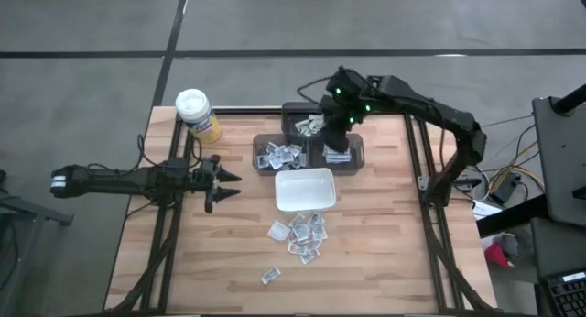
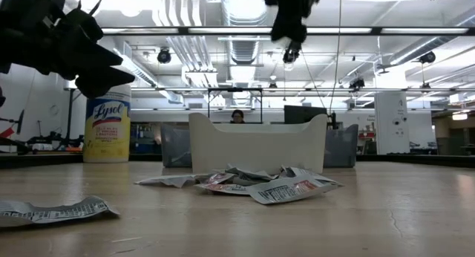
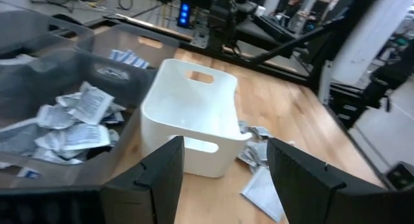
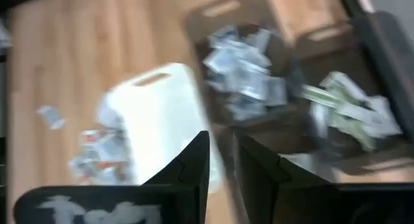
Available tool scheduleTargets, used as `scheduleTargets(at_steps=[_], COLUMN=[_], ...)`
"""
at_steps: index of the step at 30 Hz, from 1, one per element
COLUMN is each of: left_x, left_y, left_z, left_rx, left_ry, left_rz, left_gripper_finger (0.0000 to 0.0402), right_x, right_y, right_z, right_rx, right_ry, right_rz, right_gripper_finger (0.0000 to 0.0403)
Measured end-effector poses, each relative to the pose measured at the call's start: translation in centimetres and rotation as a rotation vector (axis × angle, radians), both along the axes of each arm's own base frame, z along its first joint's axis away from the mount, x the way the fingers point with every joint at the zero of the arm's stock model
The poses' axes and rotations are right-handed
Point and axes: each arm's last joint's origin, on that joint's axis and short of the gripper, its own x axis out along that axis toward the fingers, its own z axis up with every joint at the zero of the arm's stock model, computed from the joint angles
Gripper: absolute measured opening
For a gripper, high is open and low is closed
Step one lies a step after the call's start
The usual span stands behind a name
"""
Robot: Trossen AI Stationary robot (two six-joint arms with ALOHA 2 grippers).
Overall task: Pick & Place First Aid Supplies
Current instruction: Put the ointment pack into the white bin
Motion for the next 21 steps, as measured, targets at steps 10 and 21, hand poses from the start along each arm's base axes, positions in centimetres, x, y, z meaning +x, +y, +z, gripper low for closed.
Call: scheduleTargets(at_steps=[10,21], left_x=[0.0,0.0], left_y=[-0.3,-0.3], left_z=[0.0,-0.2], left_rx=[-0.014,0.043], left_ry=[-0.001,0.012], left_rz=[-0.087,-0.123], left_gripper_finger=[0.0216,0.0216], right_x=[1.0,2.9], right_y=[8.8,17.2], right_z=[1.4,-1.2], right_rx=[0.179,0.204], right_ry=[0.001,0.135], right_rz=[-0.008,-0.109], right_gripper_finger=[0.006,0.0057])
